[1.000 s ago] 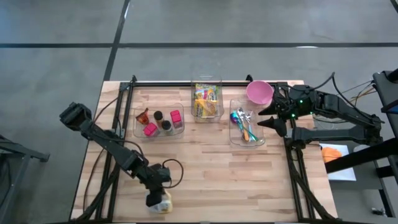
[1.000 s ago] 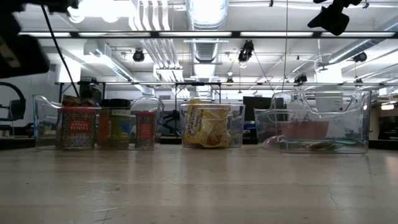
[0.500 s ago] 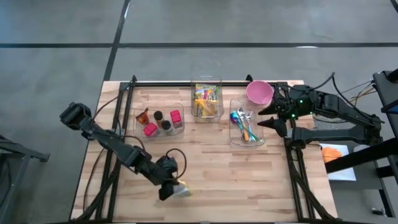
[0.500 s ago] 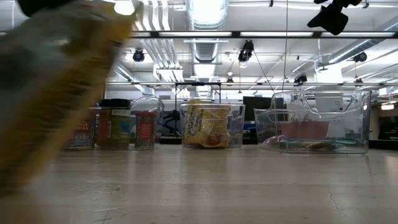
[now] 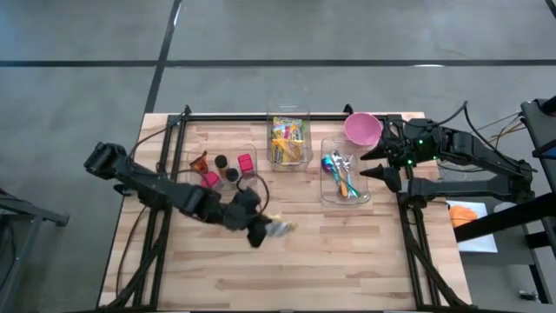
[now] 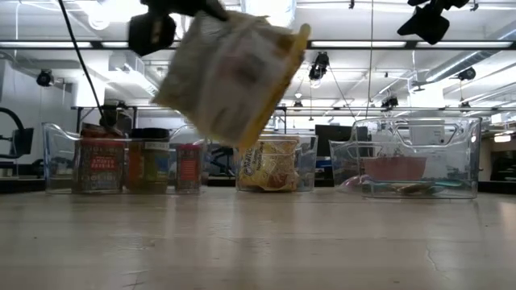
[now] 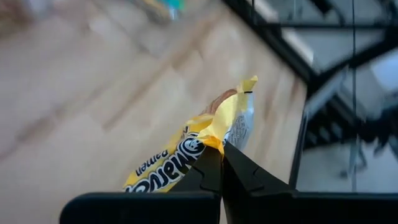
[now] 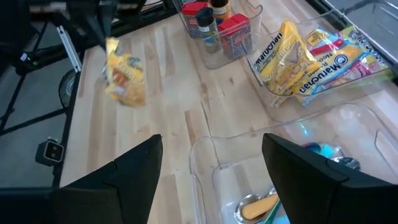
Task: Pick & Place Food Item
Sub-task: Put the yellow noodle pack into the middle transparent bin
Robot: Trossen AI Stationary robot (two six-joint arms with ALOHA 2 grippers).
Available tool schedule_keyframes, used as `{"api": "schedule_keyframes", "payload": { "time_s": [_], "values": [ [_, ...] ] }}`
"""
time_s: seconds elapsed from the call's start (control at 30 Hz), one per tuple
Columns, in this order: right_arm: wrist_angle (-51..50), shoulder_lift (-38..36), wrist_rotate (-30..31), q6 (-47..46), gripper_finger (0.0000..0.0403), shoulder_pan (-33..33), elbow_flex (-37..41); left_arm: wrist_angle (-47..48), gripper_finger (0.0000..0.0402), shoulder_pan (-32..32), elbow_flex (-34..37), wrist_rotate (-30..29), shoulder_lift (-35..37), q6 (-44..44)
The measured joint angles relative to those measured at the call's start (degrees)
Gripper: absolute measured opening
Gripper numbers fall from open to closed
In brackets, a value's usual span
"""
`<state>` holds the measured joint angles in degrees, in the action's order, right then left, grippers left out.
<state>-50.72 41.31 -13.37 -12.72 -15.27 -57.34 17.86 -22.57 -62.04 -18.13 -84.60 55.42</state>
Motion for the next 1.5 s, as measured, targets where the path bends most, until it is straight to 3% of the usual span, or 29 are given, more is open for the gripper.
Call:
{"api": "schedule_keyframes", "payload": {
  "time_s": [0.23,0.6,1.13,1.27,1.5],
  "values": [
    [0.0,0.0,0.0,1.3,0.0271,0.0,0.0,-0.3,0.0,7.3,-5.8,-3.4,0.0,-2.3],
    [0.0,-1.1,0.0,-0.9,0.0271,0.0,0.0,-0.3,0.0,22.6,-15.2,-2.9,0.0,-12.3],
    [1.1,-1.4,6.1,-8.6,0.0271,0.0,0.0,-0.7,0.0,45.5,-16.5,17.6,-1.4,-17.7],
    [2.6,0.0,6.4,-10.3,0.0271,0.0,0.0,-1.1,0.0,48.7,-16.5,23.0,-4.1,-18.2],
    [3.4,2.1,7.6,-13.1,0.0271,0.0,0.0,-2.1,0.0,51.0,-17.2,26.9,-9.8,-19.9]
  ]
}}
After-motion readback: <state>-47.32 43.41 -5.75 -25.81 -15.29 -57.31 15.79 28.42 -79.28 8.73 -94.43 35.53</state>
